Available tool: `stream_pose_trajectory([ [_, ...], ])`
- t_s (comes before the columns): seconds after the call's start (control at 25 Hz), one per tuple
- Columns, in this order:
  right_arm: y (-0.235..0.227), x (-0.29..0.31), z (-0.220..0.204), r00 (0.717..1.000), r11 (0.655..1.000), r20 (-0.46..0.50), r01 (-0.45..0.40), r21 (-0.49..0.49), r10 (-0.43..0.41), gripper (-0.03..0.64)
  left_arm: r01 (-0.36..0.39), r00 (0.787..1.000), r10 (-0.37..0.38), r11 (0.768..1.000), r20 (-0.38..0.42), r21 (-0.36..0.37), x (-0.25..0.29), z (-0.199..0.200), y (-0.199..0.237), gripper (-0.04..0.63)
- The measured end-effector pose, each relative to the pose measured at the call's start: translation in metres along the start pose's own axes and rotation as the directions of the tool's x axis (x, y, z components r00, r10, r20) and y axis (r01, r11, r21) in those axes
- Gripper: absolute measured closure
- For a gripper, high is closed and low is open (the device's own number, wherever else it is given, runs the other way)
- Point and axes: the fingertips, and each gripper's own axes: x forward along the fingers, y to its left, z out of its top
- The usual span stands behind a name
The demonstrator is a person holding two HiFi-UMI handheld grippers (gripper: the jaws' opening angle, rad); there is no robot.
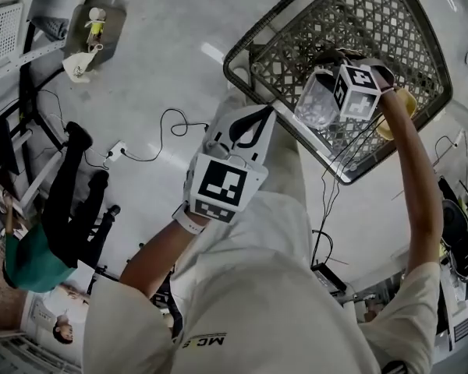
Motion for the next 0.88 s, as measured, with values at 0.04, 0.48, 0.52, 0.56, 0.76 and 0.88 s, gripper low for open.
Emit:
stream_pose_trajectory([
  [0.04,0.0,0.003,-0.003,1.0,1.0,-0.018,-0.011,-0.018,0.011,0.48,-0.002,1.0,0.002,1.0,0.001,-0.002,0.0,0.0,0.001,0.574],
  [0.48,0.004,0.017,-0.004,0.986,0.989,-0.108,-0.133,-0.067,0.126,0.509,-0.007,1.0,0.007,1.0,0.008,-0.025,-0.008,0.003,0.014,0.574],
  [0.52,0.005,0.017,-0.003,0.984,0.987,-0.112,-0.146,-0.069,0.137,0.522,-0.006,1.0,0.006,1.0,0.007,-0.026,-0.009,0.004,0.015,0.574],
  [0.56,0.005,0.017,-0.003,0.983,0.986,-0.113,-0.154,-0.07,0.145,0.534,-0.005,1.0,0.005,1.0,0.006,-0.026,-0.008,0.004,0.017,0.574],
  [0.76,0.004,0.017,-0.006,0.983,0.987,-0.107,-0.152,-0.054,0.146,0.583,-0.002,1.0,0.002,1.0,0.007,-0.016,-0.003,0.005,0.019,0.574],
  [0.88,0.005,0.01,-0.004,0.985,0.989,-0.097,-0.143,-0.028,0.139,0.597,0.003,1.0,-0.003,1.0,0.008,-0.011,-0.004,0.012,0.019,0.574],
])
